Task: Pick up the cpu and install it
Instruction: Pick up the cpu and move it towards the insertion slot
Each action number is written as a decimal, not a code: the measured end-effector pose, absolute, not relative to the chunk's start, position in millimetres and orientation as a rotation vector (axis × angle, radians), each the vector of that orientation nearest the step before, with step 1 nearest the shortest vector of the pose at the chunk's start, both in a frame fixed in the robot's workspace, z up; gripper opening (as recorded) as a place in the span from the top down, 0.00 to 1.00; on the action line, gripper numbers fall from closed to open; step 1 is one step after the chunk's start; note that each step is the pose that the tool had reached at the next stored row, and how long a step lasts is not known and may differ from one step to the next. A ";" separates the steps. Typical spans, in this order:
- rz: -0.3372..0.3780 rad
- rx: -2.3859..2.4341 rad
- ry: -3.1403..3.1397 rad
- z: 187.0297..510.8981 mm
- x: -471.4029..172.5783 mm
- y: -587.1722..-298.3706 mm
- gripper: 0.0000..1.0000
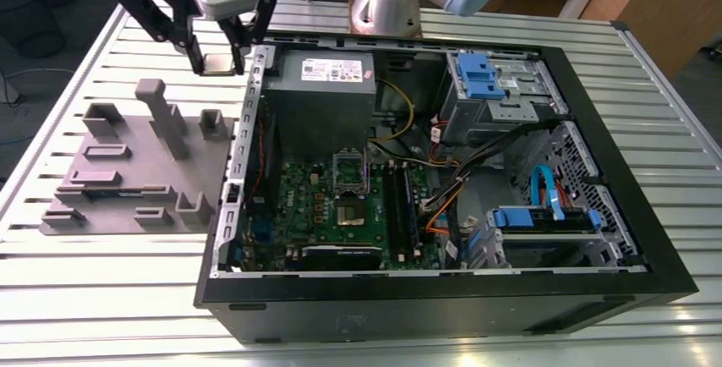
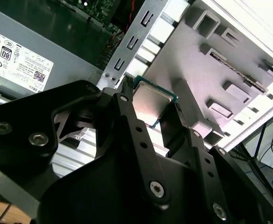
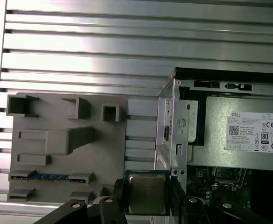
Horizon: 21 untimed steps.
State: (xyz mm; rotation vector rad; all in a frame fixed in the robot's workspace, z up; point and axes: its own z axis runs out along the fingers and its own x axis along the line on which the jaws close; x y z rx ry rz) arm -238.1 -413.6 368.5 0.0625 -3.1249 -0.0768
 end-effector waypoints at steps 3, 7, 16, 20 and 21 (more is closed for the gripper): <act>-0.077 0.063 -3.125 368.5 -237.3 -413.6 0.53; -0.077 0.063 -3.125 368.5 -236.1 -413.6 0.53; -0.077 0.063 -3.125 368.5 -233.6 -413.6 0.53; -0.077 0.063 -3.125 368.5 -232.5 -413.6 0.53; -0.077 0.063 -3.125 368.5 -232.2 -413.6 0.53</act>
